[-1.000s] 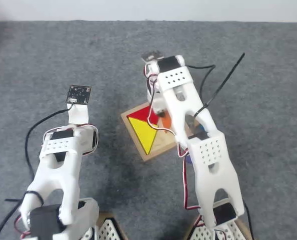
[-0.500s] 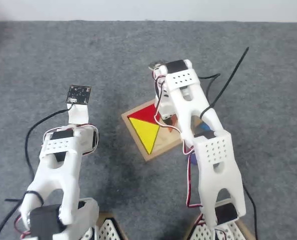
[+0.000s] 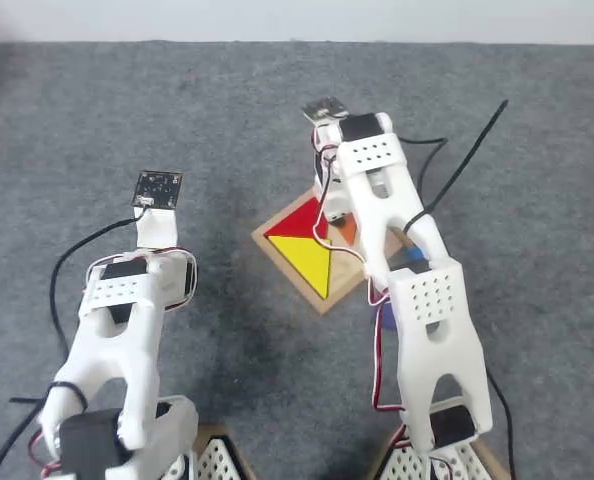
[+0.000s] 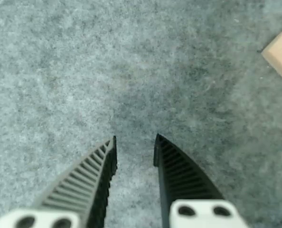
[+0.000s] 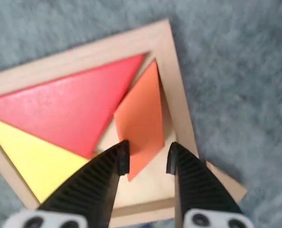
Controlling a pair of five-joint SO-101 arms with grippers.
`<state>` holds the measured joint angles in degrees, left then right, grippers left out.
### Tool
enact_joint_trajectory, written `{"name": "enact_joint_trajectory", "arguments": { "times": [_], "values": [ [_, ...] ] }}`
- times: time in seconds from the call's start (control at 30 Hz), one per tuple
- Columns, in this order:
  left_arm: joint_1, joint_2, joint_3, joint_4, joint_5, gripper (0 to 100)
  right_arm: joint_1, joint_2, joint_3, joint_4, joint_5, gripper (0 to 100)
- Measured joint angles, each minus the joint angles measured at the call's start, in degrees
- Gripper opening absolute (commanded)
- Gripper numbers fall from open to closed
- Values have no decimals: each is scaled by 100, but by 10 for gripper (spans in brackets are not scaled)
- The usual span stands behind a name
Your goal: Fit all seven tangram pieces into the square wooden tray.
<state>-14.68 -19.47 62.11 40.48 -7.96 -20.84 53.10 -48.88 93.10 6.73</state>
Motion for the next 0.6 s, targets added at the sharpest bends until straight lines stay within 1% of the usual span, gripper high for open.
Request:
{"name": "enact_joint_trajectory", "arguments": {
  "times": [0.13,0.33,0.47,0.6],
  "values": [
    [0,0,0,0,0,124,-88,0,0,-220,-70,165],
    [0,0,0,0,0,124,-79,0,0,-281,-105,165],
    [0,0,0,0,0,124,79,9,-132,-281,-105,164],
    [0,0,0,0,0,124,457,9,-668,-53,-97,163]
  ]
}}
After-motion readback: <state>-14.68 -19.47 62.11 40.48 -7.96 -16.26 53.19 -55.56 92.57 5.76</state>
